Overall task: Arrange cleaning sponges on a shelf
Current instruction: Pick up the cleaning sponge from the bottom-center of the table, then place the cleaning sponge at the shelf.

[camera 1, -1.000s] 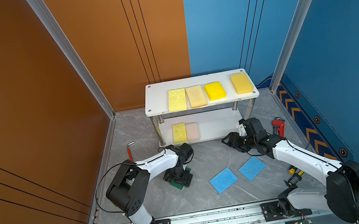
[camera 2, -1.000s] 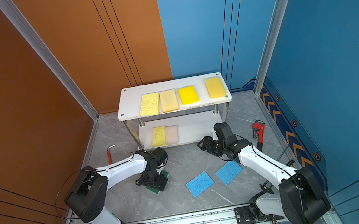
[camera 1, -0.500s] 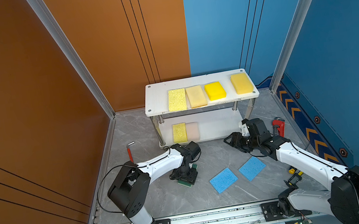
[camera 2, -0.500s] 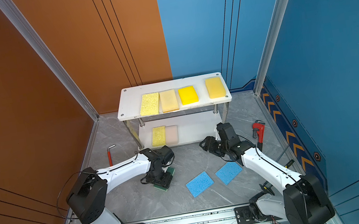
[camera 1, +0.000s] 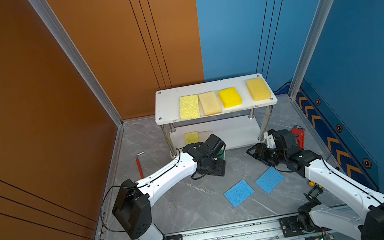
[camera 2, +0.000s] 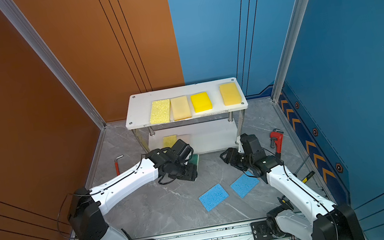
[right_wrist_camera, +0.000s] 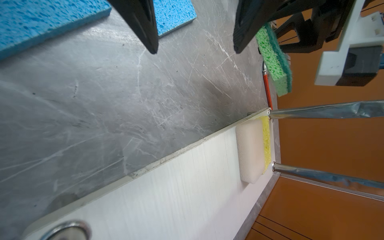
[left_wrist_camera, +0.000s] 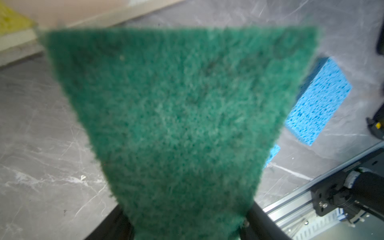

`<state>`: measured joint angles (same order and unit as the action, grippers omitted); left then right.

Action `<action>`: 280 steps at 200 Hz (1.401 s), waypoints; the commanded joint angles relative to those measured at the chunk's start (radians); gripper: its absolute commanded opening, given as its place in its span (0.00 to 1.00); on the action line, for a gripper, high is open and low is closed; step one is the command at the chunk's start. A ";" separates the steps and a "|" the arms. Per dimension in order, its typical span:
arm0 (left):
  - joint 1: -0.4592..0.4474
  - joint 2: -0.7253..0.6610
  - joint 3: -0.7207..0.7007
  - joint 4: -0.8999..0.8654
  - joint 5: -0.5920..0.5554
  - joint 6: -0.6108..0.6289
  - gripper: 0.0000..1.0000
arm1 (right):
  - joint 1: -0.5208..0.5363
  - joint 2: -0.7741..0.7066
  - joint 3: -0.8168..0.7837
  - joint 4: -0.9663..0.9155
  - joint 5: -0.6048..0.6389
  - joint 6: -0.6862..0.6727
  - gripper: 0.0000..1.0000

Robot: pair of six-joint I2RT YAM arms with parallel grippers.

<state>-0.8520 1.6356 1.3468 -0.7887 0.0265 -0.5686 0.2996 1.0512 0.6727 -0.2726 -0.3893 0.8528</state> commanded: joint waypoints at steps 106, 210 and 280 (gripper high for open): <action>-0.020 0.047 0.065 0.100 0.044 -0.062 0.71 | 0.122 0.109 0.051 0.265 -0.245 0.061 0.60; -0.032 -0.002 0.040 0.108 0.029 -0.072 0.71 | 0.177 0.249 0.116 0.330 -0.208 0.083 0.48; -0.032 -0.007 0.035 0.114 0.028 -0.082 0.75 | 0.193 0.276 0.127 0.360 -0.197 0.095 0.19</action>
<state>-0.8726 1.6569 1.3903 -0.6907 0.0540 -0.6491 0.4923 1.3319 0.7845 0.0605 -0.6128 0.9447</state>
